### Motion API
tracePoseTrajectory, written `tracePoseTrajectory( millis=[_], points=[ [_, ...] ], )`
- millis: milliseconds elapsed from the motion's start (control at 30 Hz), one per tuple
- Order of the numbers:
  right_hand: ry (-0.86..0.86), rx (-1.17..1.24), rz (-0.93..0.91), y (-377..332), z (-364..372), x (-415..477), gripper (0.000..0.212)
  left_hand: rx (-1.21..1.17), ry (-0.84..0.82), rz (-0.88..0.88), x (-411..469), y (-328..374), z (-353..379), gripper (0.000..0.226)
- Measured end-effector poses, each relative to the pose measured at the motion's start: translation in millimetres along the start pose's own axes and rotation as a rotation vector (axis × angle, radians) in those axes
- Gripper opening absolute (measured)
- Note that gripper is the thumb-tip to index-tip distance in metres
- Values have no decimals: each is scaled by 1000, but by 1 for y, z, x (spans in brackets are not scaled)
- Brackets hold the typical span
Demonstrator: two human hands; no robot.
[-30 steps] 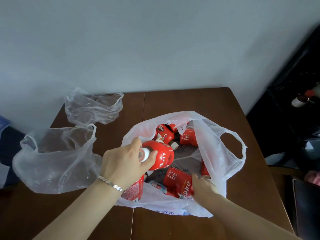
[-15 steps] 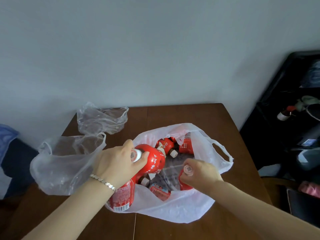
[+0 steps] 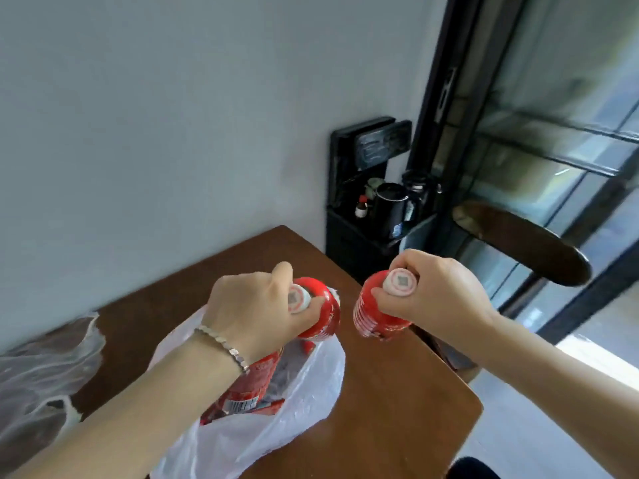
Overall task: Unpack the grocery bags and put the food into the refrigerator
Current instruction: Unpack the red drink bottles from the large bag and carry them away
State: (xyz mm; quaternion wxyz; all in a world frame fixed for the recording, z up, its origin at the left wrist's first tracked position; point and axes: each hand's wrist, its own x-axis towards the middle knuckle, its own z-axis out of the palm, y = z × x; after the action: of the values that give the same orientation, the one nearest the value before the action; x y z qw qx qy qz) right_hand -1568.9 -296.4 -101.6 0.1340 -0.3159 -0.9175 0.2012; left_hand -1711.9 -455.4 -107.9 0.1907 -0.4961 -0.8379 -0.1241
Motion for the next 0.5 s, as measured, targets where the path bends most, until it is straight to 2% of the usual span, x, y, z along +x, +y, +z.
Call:
tracePoseTrajectory(
  millis=[100, 233, 433, 500],
  points=[
    [87, -33, 171, 31, -33, -44, 28, 3, -15, 225, 18, 48, 3, 46],
    [209, -143, 386, 79, -83, -121, 26, -118, -26, 491, 28, 142, 11, 43],
    [477, -411, 678, 164, -144, -277, 31, -226, -31, 918, -6, 332, -7, 45],
    [450, -417, 819, 193, -163, -338, 31, -234, -93, 1033, -30, 399, -18, 44]
  ],
)
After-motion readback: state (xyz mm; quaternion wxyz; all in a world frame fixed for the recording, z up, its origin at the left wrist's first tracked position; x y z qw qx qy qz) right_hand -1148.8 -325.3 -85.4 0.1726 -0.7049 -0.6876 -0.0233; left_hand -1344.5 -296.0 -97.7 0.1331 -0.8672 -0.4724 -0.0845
